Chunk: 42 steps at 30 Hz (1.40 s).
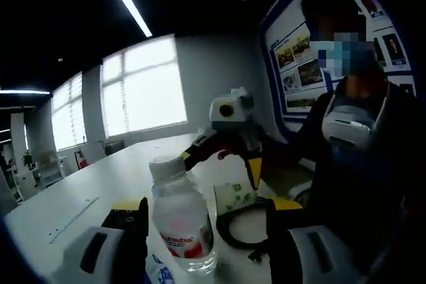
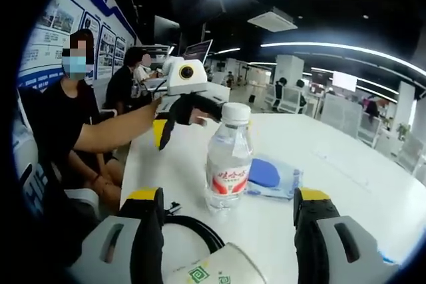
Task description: Arrange the tabletop items into an orderly group along one side of the table until the central work area is clear of visible clutter.
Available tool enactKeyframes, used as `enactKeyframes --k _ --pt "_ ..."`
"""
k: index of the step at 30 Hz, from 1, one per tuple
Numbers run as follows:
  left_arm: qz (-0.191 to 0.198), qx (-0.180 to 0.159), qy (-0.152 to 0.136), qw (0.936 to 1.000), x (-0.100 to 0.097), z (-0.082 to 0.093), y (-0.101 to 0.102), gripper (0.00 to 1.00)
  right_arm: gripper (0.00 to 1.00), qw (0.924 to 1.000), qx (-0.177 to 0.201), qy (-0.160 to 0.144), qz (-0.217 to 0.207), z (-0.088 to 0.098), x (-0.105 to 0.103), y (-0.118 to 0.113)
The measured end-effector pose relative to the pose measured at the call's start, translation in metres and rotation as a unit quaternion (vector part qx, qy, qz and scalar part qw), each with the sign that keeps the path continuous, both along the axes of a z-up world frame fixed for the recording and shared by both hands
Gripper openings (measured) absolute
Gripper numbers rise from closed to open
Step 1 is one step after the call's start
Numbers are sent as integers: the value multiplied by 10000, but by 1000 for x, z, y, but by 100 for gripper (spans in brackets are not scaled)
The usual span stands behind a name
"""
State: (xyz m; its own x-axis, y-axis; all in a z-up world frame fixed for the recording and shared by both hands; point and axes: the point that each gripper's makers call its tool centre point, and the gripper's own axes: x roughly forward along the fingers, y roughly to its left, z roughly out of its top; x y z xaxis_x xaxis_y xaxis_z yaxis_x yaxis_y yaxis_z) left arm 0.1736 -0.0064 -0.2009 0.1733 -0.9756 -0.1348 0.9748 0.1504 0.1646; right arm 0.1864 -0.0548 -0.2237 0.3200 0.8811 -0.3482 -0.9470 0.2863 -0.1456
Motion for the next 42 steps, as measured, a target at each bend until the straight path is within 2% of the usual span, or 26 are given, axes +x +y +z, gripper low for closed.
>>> enactKeyframes --k 4,14,25,37,39,42 --pt "312 -30 57 9995 5 4 2 100 81 10000 -27 0 28 -1 2 2" --pt "289 -65 113 9995 -4 8 5 100 81 10000 -35 34 22 -1 4 0" --pt "649 -294 198 9973 -4 7 11 100 79 10000 -3 54 37 -3 9 6" --pt "743 -473 137 9960 -18 8 17 100 78 9998 22 138 166 -11 19 20" --pt "941 -372 252 9946 -17 3 20 100 76 9997 36 157 179 -13 20 21" --pt "1199 -369 275 9917 -16 1 22 100 74 9996 119 145 231 -13 22 25"
